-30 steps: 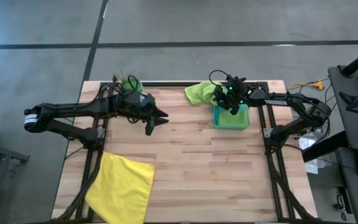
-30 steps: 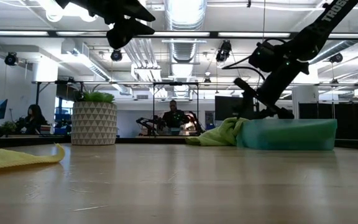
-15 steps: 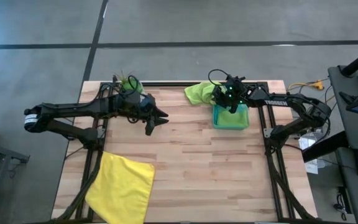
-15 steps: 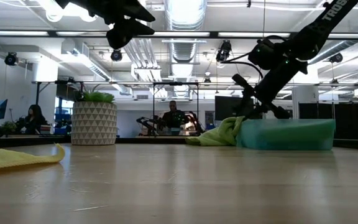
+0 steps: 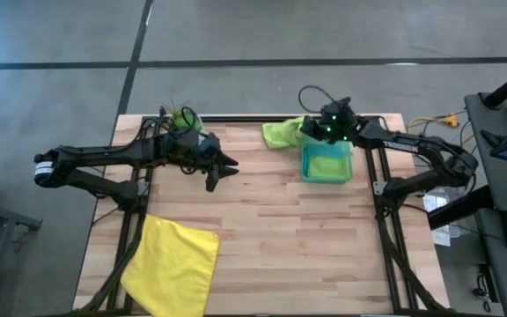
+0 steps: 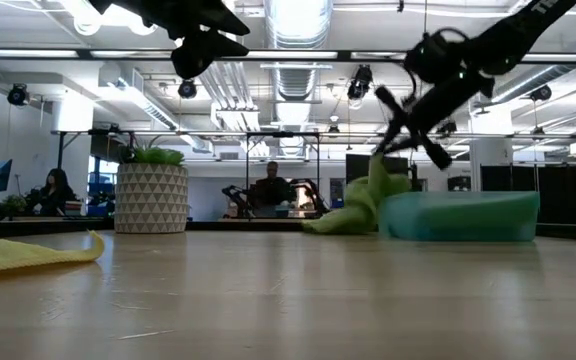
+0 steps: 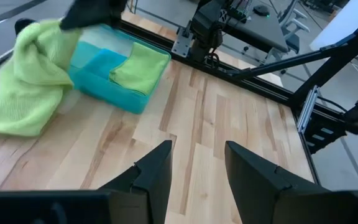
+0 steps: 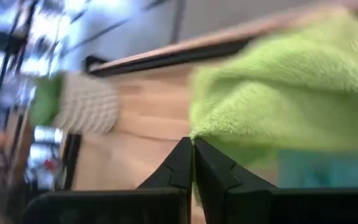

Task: Fold microfiber towels
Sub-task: Fold the light green towel

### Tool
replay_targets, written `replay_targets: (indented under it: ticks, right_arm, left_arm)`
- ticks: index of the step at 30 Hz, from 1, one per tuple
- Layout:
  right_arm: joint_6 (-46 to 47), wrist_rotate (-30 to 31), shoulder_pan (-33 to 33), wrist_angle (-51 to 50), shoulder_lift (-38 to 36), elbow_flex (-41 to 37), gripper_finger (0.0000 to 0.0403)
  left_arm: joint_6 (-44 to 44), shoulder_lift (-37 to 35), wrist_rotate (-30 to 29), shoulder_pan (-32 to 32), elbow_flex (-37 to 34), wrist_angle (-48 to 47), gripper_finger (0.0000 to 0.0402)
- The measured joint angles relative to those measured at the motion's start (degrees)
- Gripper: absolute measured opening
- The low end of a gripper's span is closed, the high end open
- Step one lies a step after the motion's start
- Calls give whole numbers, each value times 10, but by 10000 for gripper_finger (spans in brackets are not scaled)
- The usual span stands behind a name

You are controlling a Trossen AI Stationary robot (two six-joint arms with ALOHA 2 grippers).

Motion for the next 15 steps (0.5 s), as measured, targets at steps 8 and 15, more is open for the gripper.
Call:
replay_targets:
  ticks: [8,15]
  right_arm:
    - [-428,-177,65,-177,-32,153,9]
    - [-654,-70,196,-482,-3,365,9]
  left_arm:
    - [111,0,-15,2,0,45,132]
    - [177,21,-16,2,6,148,132]
